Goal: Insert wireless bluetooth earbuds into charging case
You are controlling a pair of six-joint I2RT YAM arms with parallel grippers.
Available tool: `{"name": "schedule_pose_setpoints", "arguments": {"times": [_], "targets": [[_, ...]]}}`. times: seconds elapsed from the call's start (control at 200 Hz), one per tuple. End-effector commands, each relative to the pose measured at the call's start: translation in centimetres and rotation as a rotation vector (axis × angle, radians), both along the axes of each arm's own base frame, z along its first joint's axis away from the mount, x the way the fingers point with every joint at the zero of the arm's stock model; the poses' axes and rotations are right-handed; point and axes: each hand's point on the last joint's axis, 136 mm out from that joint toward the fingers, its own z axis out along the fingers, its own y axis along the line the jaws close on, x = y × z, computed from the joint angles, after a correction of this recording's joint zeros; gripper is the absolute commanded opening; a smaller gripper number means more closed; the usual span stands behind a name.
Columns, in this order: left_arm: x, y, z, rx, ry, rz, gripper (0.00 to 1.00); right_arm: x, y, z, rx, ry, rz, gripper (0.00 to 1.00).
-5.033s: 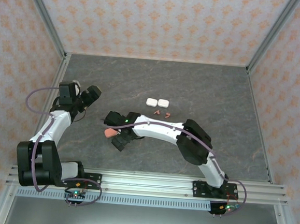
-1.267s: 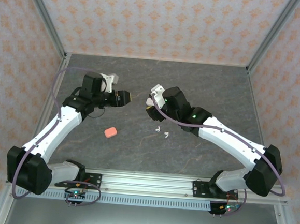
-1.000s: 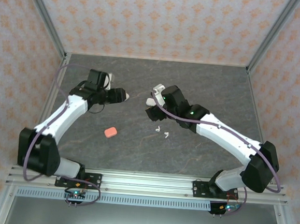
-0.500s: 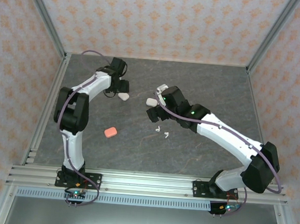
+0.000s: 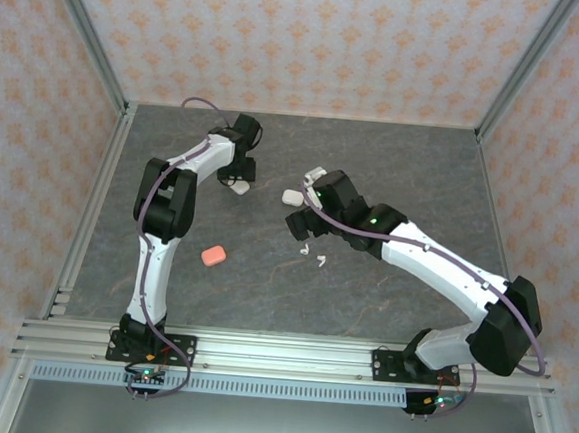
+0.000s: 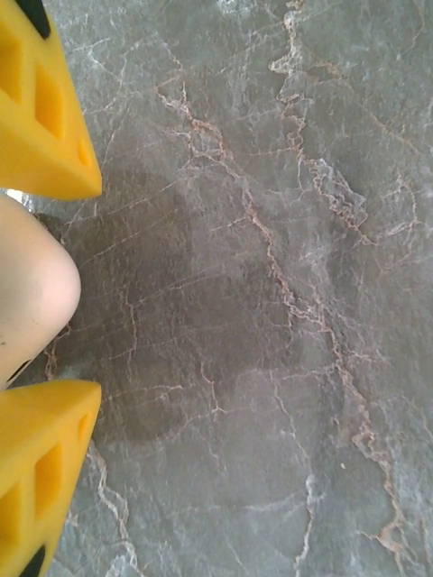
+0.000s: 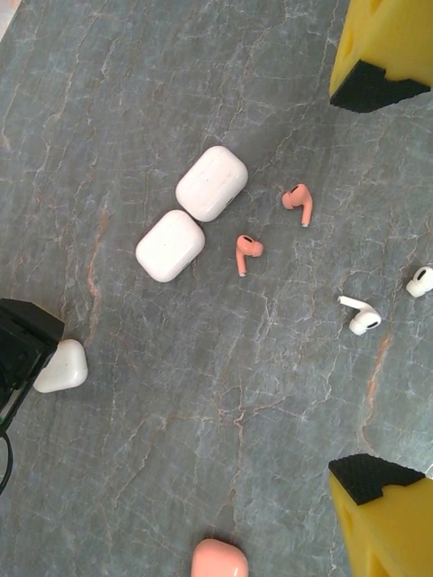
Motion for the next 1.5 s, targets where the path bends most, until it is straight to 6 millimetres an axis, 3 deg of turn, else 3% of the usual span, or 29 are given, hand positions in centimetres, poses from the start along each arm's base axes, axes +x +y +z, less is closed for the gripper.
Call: {"name": "schedule_pose_setpoints", "arguments": {"times": [0.0,0.245,0.591,0.701,0.946,1.076,1.256,1.386,1.496], "targets": [[-0.5,0.2,0.2,0.057,0.029,-0.026,0.51,-0.1,-1.2,0.1,-0.012,-0.003,-0.037,0.99],[-2.5,-0.8,-0.9,0.058,0.082,-0.077,0.38,-0.1,-1.2,0.0,-0.011,-0.002,-0.039,0.99],[-8.4,-3.5,1.0,-0.007,0.044,-0.093,0.38,0.0,-1.0,-0.3,-0.015,0.002,-0.033,0.99],[-10.5,-5.2,1.3,-0.055,0.031,-0.103,0.38,-0.1,-0.8,-0.7,-0.018,0.012,-0.025,0.99],[-14.7,-6.8,2.3,-0.105,-0.017,-0.068,0.37,-0.3,-0.4,-2.0,-0.025,0.083,-0.039,0.99],[-15.4,-6.4,3.9,-0.134,-0.065,-0.055,0.4,-0.9,0.4,-2.9,0.004,0.156,-0.034,0.99],[-14.0,-5.2,8.1,-0.226,-0.167,-0.024,0.52,-1.2,2.7,-4.5,0.076,0.282,-0.042,0.99],[-13.4,-2.5,10.3,-0.276,-0.228,0.035,0.6,-0.8,5.1,-6.5,0.111,0.407,-0.07,0.99],[-13.7,0.4,10.9,-0.349,-0.263,0.116,0.66,0.0,6.6,-8.4,0.086,0.459,-0.093,0.99]]}}
